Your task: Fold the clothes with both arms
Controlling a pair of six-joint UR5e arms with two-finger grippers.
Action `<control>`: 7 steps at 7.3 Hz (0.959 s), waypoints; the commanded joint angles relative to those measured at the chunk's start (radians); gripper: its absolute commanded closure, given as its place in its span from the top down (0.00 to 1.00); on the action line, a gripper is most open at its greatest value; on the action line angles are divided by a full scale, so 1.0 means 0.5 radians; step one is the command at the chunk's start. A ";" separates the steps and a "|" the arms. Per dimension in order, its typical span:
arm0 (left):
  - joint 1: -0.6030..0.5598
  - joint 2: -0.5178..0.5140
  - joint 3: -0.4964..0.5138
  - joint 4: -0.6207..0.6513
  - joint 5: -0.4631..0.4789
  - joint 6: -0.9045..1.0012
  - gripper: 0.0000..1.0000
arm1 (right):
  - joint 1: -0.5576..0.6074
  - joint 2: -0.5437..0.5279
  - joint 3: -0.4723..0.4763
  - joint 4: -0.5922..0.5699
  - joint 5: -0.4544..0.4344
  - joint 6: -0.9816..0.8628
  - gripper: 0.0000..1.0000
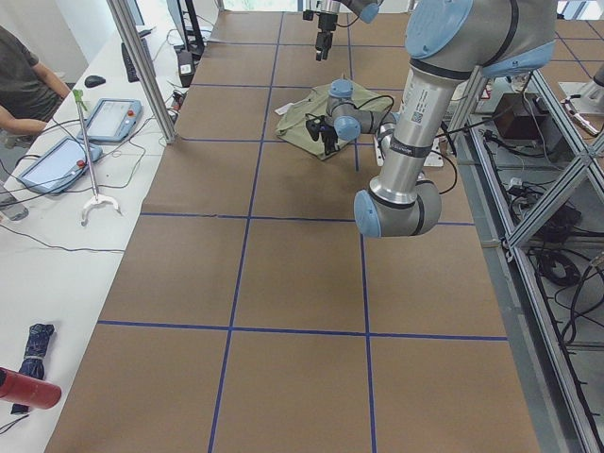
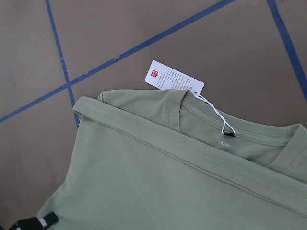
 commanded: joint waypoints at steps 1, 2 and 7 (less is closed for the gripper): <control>-0.184 -0.059 0.039 -0.009 0.000 0.140 0.00 | 0.003 0.004 -0.006 0.000 -0.021 0.001 1.00; -0.257 -0.132 0.209 -0.118 0.000 0.187 0.00 | 0.006 0.004 -0.021 0.000 -0.024 0.001 1.00; -0.693 -0.273 0.796 -0.542 0.034 0.879 0.00 | 0.006 0.028 -0.073 0.006 -0.042 0.001 1.00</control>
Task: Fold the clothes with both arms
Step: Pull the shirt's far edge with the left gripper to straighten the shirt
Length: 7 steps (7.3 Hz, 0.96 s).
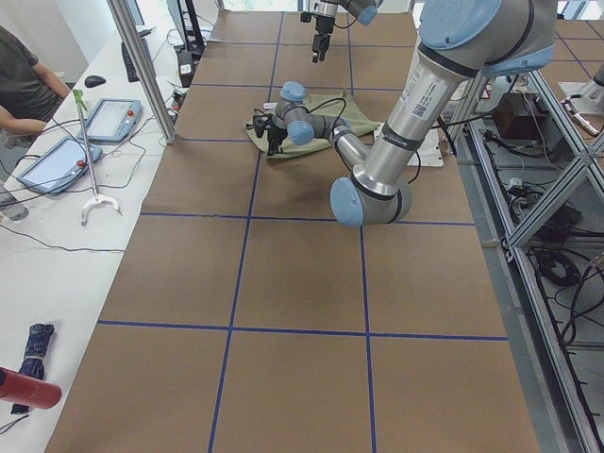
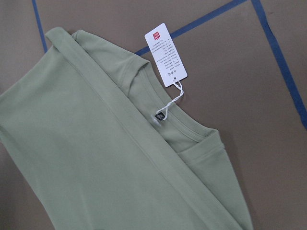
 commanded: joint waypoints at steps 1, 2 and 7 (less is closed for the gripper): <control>-0.146 -0.143 0.376 -0.258 0.007 0.233 0.00 | 0.000 0.018 -0.015 0.001 -0.001 0.002 1.00; -0.152 -0.318 0.667 -0.454 0.070 0.327 0.00 | 0.000 0.018 -0.030 0.001 -0.001 0.002 1.00; -0.152 -0.694 1.315 -0.886 0.249 0.445 0.06 | 0.000 0.055 -0.079 0.001 -0.001 0.002 1.00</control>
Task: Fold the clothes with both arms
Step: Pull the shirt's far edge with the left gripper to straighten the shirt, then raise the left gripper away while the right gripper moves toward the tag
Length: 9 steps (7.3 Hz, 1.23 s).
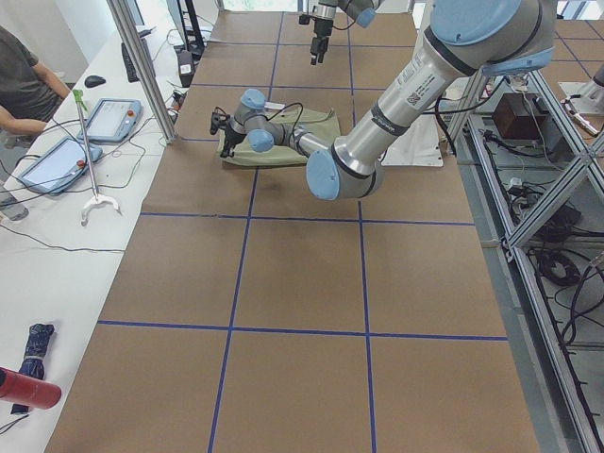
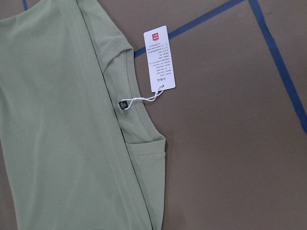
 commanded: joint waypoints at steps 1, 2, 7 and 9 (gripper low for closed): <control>0.000 -0.029 0.082 -0.046 0.044 0.026 0.99 | -0.002 0.016 -0.009 -0.003 -0.001 0.000 1.00; 0.000 -0.026 0.082 -0.046 0.048 0.038 1.00 | -0.005 0.019 -0.009 -0.003 -0.038 -0.003 1.00; -0.135 0.257 -0.423 0.186 -0.282 0.189 1.00 | 0.004 0.185 -0.209 -0.073 -0.053 -0.253 1.00; -0.135 0.565 -1.111 0.630 -0.333 0.280 1.00 | -0.014 0.536 -0.343 -0.555 -0.078 -0.493 1.00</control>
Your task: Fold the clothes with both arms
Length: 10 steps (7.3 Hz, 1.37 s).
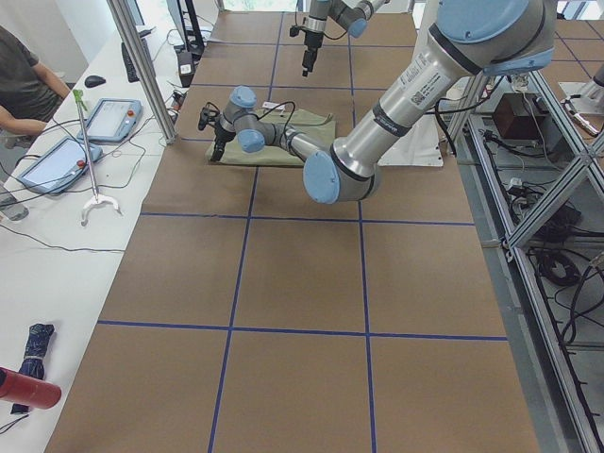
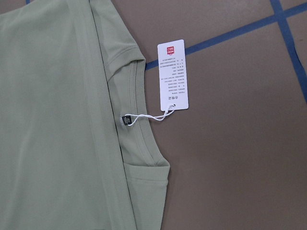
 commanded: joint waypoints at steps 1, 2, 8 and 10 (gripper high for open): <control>0.000 0.280 -0.725 0.515 -0.090 0.068 1.00 | -0.038 0.385 -0.171 -0.488 -0.018 -0.276 1.00; 0.009 0.388 -1.041 0.757 -0.163 0.068 1.00 | -0.081 0.481 -0.254 -0.560 -0.058 -0.448 1.00; 0.162 0.646 -1.578 1.005 -0.234 -0.015 1.00 | -0.464 0.820 -0.657 -0.803 -0.243 -0.781 1.00; 0.187 0.656 -1.578 1.002 -0.234 -0.027 1.00 | -0.495 0.817 -0.648 -0.901 -0.239 -0.781 1.00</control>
